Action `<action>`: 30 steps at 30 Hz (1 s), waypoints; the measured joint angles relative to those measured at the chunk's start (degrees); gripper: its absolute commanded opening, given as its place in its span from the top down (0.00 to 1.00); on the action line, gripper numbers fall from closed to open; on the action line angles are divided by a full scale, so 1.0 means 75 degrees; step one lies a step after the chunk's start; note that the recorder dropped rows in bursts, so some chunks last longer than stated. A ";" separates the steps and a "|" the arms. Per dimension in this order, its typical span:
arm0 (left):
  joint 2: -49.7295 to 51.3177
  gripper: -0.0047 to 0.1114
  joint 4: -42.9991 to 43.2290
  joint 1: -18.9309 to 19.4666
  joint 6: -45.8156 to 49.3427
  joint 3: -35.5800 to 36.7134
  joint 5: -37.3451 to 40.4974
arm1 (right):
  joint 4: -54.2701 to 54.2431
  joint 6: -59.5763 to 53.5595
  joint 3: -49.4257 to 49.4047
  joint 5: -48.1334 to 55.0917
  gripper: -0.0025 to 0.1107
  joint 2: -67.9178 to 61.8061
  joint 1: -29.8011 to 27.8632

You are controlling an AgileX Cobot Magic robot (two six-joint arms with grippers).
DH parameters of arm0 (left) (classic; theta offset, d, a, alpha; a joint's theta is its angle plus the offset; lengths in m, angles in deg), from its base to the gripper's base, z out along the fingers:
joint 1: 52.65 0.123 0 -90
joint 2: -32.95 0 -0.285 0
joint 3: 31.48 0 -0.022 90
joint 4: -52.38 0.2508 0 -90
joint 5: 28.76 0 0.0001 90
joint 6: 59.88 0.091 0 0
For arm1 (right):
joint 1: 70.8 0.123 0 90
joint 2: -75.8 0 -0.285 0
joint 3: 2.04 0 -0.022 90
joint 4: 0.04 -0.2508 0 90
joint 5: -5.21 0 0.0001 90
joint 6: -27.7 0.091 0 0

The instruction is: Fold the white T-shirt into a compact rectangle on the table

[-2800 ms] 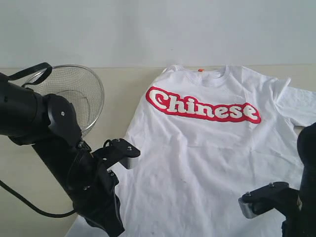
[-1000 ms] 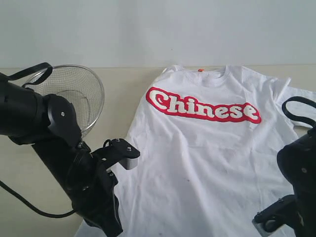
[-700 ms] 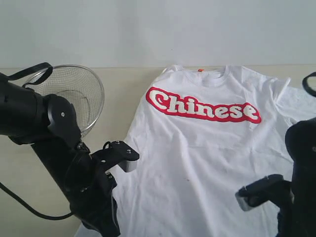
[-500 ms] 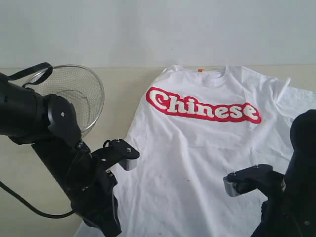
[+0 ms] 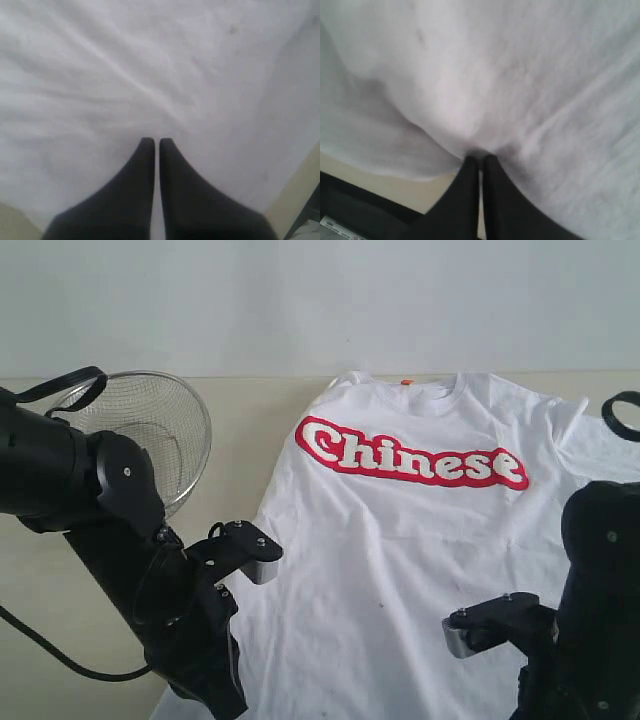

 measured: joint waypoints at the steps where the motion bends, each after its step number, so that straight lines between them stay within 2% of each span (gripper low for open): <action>1: 0.0000 0.92 0.0000 0.0000 0.0000 0.0000 0.0000 | 0.0000 -0.0038 0.0000 0.0000 0.98 -0.0008 0.0083; 7: 0.0000 0.92 0.0000 0.0000 0.0000 0.0000 0.0000 | 0.0000 -0.0230 0.0000 0.0309 0.98 -0.0043 0.0609; 15: 0.0000 0.92 0.0000 0.0000 0.0000 0.0000 0.0000 | -0.0054 -0.0339 0.0030 0.0538 0.98 0.0008 0.0657; 24: 0.0000 0.92 0.0000 0.0000 0.0000 0.0000 0.0000 | -0.0364 -0.0394 0.0238 -0.0221 0.98 0.0168 0.0657; 30: 0.0000 0.92 0.0000 0.0000 0.0000 0.0000 0.0000 | -0.0379 -0.0461 0.0255 -0.0345 0.98 -0.0425 0.0662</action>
